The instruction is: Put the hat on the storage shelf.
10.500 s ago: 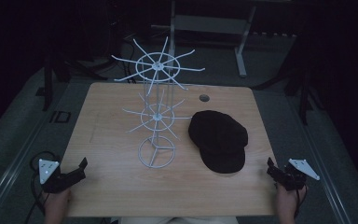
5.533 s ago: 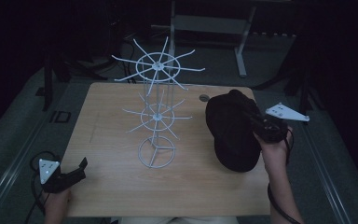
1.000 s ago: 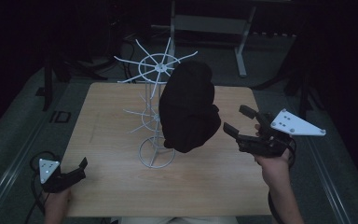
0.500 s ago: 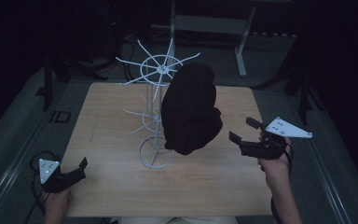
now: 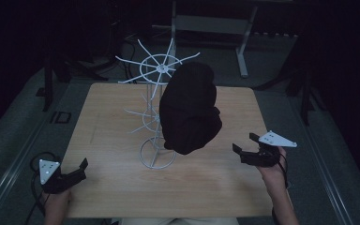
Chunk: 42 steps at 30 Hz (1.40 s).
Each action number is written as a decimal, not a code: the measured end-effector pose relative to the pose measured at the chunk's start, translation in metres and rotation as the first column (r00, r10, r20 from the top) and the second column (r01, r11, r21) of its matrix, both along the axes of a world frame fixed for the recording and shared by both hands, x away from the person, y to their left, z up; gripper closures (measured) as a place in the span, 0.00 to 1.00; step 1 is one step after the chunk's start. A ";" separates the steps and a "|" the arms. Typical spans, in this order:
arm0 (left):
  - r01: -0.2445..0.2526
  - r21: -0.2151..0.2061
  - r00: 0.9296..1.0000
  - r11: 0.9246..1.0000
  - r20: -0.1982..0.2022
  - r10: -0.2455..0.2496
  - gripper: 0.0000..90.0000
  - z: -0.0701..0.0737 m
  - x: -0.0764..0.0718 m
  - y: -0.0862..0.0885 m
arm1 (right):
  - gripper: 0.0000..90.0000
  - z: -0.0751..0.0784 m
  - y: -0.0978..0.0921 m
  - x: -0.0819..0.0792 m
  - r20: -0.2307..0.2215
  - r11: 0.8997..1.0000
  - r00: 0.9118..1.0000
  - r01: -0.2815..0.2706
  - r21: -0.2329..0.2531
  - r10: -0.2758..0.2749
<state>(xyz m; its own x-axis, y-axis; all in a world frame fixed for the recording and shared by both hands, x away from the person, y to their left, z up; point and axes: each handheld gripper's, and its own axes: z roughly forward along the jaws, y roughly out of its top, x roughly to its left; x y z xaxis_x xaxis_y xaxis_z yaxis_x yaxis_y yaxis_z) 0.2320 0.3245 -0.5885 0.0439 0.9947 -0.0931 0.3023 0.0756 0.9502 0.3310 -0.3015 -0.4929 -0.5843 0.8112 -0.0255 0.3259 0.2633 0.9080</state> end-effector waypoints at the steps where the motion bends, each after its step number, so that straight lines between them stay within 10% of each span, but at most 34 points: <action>1: 0.000 0.000 1.000 1.000 0.000 0.000 0.02 0.000 0.000 0.000 | 0.16 0.000 0.000 0.000 0.000 1.000 1.000 0.000 0.000 0.000; 13: -0.002 -0.001 1.000 1.000 -0.001 0.002 0.02 0.000 0.000 0.000 | 0.16 -0.051 -0.035 0.003 -0.043 0.990 0.989 0.140 -0.027 -0.141; 31: -0.006 -0.001 1.000 1.000 -0.003 0.006 0.02 0.000 0.000 0.000 | 0.14 -0.078 -0.077 -0.009 -0.017 0.900 0.908 0.412 -0.144 -0.419; 42: -0.006 -0.003 1.000 1.000 -0.001 0.006 0.02 0.000 0.000 0.000 | 0.15 -0.079 -0.089 -0.016 0.035 0.859 0.867 0.498 -0.117 -0.498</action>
